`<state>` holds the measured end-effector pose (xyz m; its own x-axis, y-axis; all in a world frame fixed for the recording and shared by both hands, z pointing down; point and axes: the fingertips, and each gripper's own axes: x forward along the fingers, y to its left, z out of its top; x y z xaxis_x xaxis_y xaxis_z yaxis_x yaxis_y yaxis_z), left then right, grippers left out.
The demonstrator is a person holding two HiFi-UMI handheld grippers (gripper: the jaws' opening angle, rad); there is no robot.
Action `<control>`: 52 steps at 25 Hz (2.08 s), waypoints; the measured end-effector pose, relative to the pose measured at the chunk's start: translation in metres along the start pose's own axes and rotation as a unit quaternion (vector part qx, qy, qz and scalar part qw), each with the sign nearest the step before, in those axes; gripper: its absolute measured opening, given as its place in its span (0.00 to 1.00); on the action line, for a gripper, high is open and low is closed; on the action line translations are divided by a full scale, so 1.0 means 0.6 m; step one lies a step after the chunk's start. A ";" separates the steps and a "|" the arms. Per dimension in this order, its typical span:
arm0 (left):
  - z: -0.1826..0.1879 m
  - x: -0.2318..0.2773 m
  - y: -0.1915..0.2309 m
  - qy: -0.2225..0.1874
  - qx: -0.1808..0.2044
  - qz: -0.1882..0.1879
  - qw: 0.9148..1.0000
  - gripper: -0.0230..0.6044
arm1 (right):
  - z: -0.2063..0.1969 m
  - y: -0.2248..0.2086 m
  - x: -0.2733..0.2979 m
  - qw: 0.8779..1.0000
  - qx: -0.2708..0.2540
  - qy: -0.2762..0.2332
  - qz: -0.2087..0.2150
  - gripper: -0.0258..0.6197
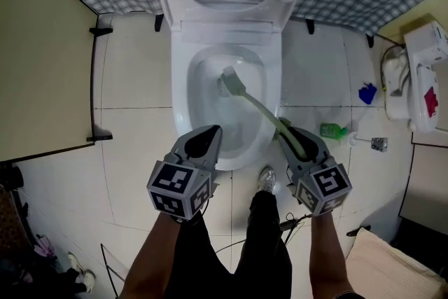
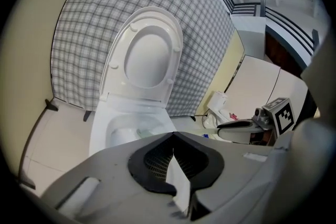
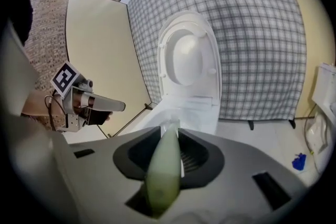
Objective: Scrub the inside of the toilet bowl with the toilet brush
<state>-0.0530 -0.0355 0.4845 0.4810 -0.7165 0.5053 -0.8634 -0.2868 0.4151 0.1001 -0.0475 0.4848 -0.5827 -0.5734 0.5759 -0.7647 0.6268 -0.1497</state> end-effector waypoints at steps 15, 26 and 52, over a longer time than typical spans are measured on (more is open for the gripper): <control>-0.035 -0.002 0.054 0.013 -0.029 0.014 0.999 0.05 | -0.048 0.023 0.219 0.998 0.039 0.042 -0.007 0.23; -0.054 -0.008 0.071 0.021 -0.039 0.019 0.999 0.05 | -0.074 0.101 0.228 0.996 0.052 0.056 0.045 0.23; -0.131 -0.019 0.043 0.056 -0.061 0.016 0.996 0.05 | -0.171 0.193 0.014 0.976 -0.022 0.177 0.124 0.23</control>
<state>-0.0689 0.0152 0.5492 0.4738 -0.6462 0.5983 -0.8566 -0.1805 0.4834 0.0353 0.0746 0.5548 -0.6116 -0.1881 0.7685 -0.5951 0.7495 -0.2901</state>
